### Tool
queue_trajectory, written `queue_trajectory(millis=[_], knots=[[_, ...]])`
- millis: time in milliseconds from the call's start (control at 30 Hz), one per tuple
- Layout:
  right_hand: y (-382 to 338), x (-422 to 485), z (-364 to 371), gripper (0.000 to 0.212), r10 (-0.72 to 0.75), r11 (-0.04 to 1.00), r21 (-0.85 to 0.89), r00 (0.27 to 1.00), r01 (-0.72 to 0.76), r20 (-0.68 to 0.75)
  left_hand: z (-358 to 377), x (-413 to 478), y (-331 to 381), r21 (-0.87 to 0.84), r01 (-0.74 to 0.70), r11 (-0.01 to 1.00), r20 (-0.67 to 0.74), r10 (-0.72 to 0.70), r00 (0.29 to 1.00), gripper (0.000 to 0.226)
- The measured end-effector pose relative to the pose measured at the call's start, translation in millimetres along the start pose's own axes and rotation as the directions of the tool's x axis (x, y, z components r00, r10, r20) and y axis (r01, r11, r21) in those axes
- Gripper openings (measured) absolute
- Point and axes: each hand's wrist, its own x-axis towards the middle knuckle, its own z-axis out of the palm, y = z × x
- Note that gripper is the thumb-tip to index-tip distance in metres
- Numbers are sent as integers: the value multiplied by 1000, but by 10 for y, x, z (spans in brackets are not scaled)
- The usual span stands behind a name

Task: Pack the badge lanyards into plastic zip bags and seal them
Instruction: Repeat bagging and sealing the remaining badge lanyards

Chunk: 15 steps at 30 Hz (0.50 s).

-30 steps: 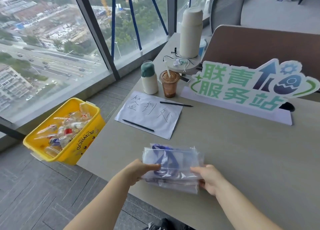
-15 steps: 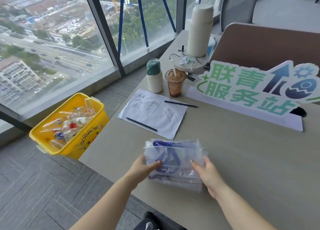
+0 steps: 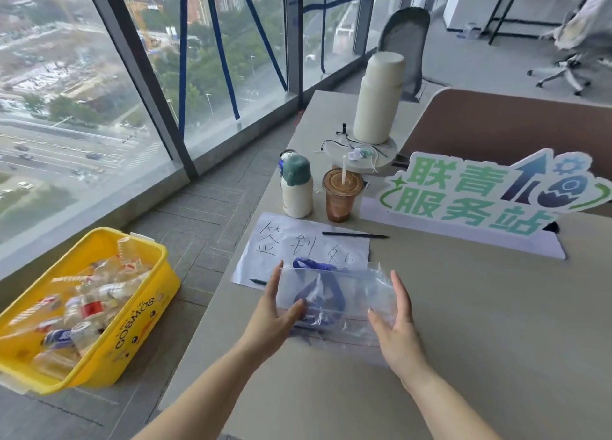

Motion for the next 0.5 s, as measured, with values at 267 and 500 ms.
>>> queue_trajectory(millis=[267,500], knots=[[-329,896,613,65,-50,999,17,994,52,-94,-647,854,372,117,-81,990,-45,87,995,76],[-6,1460,760,66,104,986,-132,995,-103,-1,-693,1423,113,324,73,943,-19,-71,997,81]])
